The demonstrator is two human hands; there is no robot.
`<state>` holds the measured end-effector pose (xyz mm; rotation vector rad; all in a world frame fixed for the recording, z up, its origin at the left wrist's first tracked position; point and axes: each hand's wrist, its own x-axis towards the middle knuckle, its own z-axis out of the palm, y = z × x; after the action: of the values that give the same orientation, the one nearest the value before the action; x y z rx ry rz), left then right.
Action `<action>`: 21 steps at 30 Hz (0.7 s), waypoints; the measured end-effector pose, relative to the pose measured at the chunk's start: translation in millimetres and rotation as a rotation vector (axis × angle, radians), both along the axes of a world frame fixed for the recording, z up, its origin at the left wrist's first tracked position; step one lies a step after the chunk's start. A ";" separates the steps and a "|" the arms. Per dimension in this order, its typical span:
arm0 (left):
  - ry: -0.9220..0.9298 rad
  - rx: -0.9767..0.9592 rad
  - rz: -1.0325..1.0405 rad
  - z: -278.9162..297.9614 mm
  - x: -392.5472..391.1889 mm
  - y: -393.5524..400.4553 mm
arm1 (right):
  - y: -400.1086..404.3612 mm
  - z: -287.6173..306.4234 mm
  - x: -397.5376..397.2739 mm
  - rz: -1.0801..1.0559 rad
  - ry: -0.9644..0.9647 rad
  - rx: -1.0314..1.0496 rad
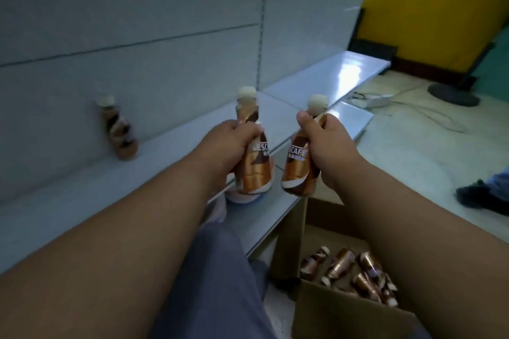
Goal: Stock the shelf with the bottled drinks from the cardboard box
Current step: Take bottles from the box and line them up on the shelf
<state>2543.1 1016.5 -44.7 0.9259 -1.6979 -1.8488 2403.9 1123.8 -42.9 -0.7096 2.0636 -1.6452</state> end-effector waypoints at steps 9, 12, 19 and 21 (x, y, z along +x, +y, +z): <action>-0.142 -0.319 0.398 -10.9 96.5 -85.3 | -134.9 3.0 79.1 0.319 0.266 0.082; -0.337 -0.509 0.414 -32.3 88.4 -108.9 | -169.3 -21.7 79.6 0.269 0.419 0.139; -0.483 -0.829 0.556 -56.8 53.1 -155.9 | -226.1 -48.2 52.0 0.304 0.466 0.153; -0.521 -0.849 0.567 -51.8 45.4 -167.5 | -237.1 -48.0 46.4 0.347 0.492 0.162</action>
<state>2588.5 849.0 -96.5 1.3459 -1.9500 -0.4437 2450.3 886.7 -90.9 -1.4332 2.1914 -1.1756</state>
